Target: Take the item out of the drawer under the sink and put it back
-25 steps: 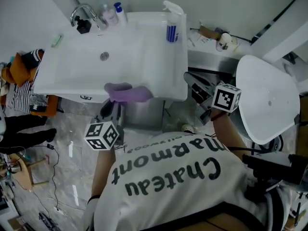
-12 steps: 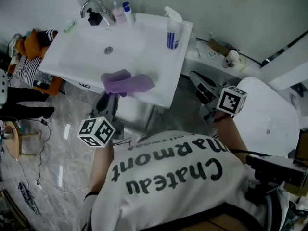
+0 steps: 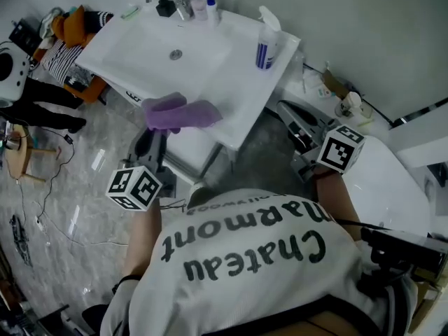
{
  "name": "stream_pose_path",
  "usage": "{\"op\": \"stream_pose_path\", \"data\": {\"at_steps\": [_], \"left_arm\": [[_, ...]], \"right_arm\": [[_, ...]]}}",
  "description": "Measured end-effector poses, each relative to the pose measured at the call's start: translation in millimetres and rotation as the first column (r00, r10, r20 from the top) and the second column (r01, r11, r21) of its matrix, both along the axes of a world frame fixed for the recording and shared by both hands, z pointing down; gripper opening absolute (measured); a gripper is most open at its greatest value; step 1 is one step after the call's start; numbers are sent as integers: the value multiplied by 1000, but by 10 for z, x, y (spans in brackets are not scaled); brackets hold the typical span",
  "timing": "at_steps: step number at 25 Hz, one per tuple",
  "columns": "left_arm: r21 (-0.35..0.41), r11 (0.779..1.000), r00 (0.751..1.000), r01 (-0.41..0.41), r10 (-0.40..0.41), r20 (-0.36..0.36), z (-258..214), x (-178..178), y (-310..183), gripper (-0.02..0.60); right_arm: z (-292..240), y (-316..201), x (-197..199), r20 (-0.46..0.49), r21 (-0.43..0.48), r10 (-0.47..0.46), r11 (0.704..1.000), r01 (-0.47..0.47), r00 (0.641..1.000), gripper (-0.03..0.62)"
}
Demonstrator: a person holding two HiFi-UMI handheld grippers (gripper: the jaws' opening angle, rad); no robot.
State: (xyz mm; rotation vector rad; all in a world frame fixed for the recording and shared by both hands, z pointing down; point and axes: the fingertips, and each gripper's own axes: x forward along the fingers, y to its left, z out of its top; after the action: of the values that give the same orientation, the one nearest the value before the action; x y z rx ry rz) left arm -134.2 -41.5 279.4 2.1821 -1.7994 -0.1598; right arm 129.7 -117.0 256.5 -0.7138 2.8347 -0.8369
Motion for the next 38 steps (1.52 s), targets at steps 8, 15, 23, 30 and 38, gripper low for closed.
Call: {"op": "stream_pose_path", "data": {"at_steps": [8,15,23,30,38], "left_arm": [[33,997,998,70,-70,2,-219,-149,258,40],[44,996,996,82,-81,-22,-289,-429,117,40],[36,998,998,51,-50,-36,-279,-706,-424,40],[10,999,999,44,-43,-28,-134,-939,-766,40],[-27,1000,995,9,-11,-96,95,-1174,-1098,40]], "right_arm": [[-116,124,-351,6,53,-108,993,108,994,12],[-113,14,-615,5,37,-107,994,107,994,12],[-122,-377,-930,-13,26,-89,996,89,996,12],[44,-642,-1237,-55,-7,-97,995,97,994,12],[222,-938,-1661,-96,-55,-104,994,99,990,12]]}}
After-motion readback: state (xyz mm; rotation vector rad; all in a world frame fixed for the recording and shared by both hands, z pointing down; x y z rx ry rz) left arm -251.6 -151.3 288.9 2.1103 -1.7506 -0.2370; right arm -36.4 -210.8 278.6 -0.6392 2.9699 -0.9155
